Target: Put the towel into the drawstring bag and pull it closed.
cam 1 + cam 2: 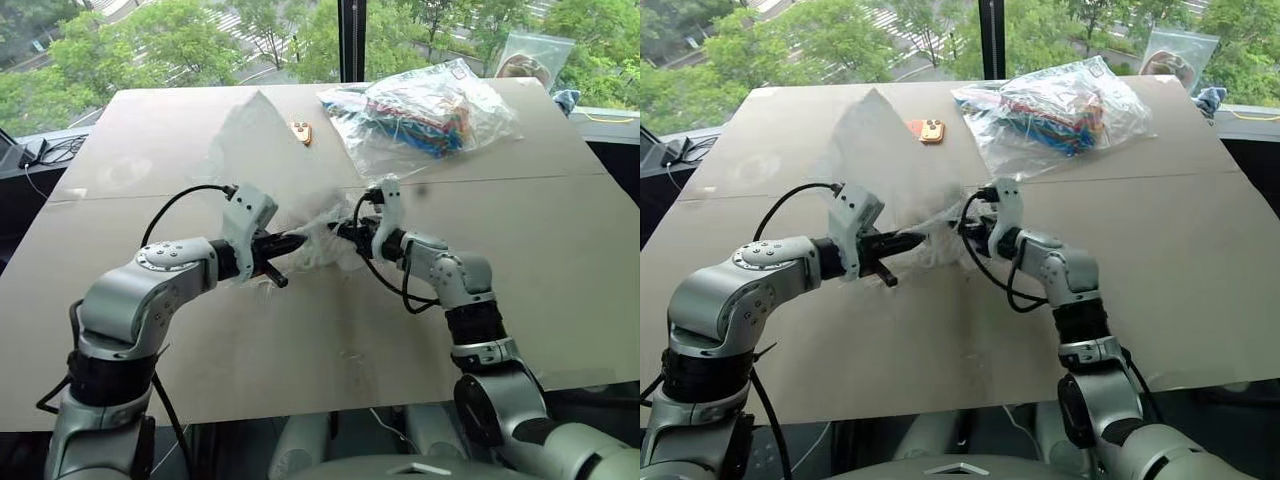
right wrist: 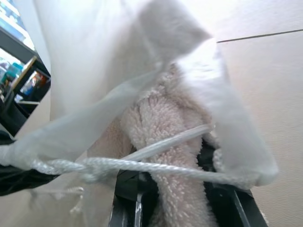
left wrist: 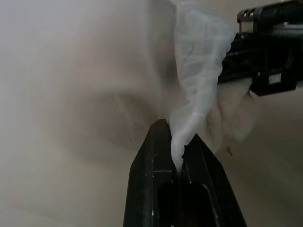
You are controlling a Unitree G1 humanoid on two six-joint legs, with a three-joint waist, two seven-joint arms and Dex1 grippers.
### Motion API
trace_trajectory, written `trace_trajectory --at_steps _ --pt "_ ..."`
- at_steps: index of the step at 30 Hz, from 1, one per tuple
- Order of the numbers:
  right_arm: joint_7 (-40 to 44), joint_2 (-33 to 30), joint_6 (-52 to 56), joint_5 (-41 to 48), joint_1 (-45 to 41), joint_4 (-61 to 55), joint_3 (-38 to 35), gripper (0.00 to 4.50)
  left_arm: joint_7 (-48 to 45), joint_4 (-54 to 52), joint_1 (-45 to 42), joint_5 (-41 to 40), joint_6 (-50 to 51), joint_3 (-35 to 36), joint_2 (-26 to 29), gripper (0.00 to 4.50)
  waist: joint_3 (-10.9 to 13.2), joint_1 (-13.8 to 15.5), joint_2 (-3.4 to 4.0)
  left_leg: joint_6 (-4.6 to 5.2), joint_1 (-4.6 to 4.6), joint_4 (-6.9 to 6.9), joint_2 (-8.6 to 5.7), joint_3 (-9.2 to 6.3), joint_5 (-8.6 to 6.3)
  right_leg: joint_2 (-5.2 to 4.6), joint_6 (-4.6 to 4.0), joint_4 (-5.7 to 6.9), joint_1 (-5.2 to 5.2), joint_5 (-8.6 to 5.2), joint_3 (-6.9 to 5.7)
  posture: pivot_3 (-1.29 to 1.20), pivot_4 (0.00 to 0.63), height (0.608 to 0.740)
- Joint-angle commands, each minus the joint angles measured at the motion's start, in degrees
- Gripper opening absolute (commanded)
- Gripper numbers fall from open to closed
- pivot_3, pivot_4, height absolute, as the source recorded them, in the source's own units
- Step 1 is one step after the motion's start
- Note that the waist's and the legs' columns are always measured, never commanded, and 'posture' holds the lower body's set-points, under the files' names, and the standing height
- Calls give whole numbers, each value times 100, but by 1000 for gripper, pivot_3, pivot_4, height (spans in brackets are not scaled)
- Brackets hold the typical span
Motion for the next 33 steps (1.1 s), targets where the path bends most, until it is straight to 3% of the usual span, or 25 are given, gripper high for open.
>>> trace_trajectory --at_steps 1,8,13,20,27,33 --pt "14 242 -116 309 -190 -88 -174 94 -33 -144 -308 -373 280 206 -88 0 1 -16 1 0 0 0 1 0 0 2 0 1 -1 0 0 0 150 740" --pt "216 884 -1372 -10 -341 1081 294 94 95 -167 -847 -1175 993 416 -548 0 0 -48 1 0 2 0 1 6 0 4 1 3 -1 0 4 0 150 740" --pt "71 1091 -2065 79 -326 1557 326 94 261 -62 -849 -1114 966 386 -524 0 -1 -89 0 -1 4 0 2 5 1 4 1 3 1 0 4 0 150 740" --pt "429 243 -1958 -393 296 200 1343 3394 299 233 -518 -458 -47 101 -544 0 1 -126 1 -7 4 1 3 2 4 6 0 8 -2 0 5 0 150 740" --pt "868 -1387 -953 -473 794 -2402 1714 3394 -68 761 -492 -105 -714 -55 -374 0 2 -7 2 -3 -5 3 -3 -1 1 -1 2 -3 -3 0 2 0 150 740" --pt "566 -1908 -729 -878 370 -2692 1582 3394 -386 1019 -447 20 -1104 -124 -405 0 4 -27 6 -3 0 -1 7 4 1 7 0 2 -5 -1 0 0 150 740"
